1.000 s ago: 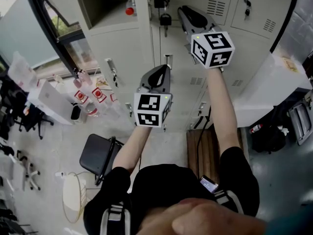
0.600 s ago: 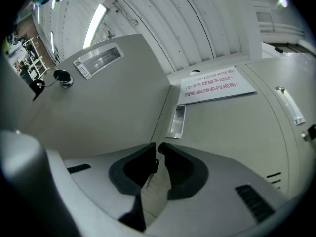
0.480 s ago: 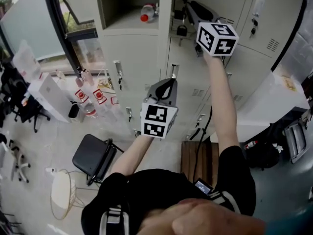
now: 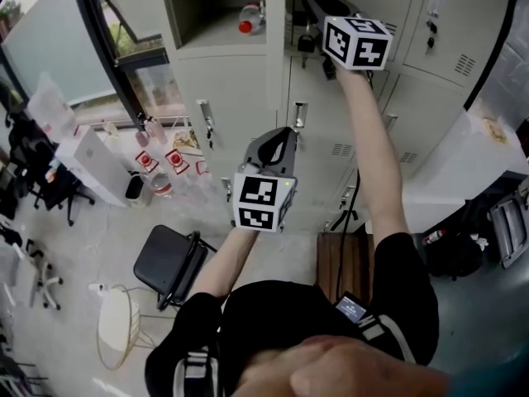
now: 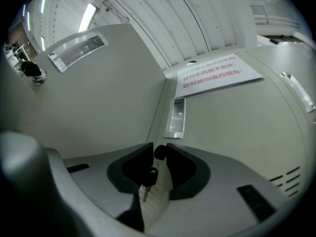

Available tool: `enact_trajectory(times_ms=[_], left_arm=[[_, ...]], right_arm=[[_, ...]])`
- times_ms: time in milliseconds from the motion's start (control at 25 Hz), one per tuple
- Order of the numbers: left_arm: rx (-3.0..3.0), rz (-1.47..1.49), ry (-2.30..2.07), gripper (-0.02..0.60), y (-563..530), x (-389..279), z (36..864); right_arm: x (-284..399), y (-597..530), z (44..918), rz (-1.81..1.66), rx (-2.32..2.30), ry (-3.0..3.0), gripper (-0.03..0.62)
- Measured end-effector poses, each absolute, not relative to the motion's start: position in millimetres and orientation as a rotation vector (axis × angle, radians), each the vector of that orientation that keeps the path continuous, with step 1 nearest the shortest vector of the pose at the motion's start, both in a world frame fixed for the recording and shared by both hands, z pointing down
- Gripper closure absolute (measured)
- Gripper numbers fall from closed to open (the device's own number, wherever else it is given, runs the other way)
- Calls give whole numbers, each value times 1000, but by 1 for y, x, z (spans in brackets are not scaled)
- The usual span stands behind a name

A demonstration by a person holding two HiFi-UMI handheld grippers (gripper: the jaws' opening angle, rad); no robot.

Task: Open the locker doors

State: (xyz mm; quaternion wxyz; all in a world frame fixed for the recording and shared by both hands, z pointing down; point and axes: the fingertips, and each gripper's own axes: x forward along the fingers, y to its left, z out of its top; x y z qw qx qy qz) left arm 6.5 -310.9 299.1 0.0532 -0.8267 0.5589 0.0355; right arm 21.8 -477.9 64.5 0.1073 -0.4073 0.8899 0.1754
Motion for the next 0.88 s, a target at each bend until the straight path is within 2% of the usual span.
enact_trajectory(times_ms=[400,880], left_arm=[[-2522,87,1705,572,-309,0,306],[-2546,44,1688,572,-304,-3,313]], right_arm=[[24,-482,68,402,-1208,2584,519],[32,-486,71,-58,-961,2406,511]])
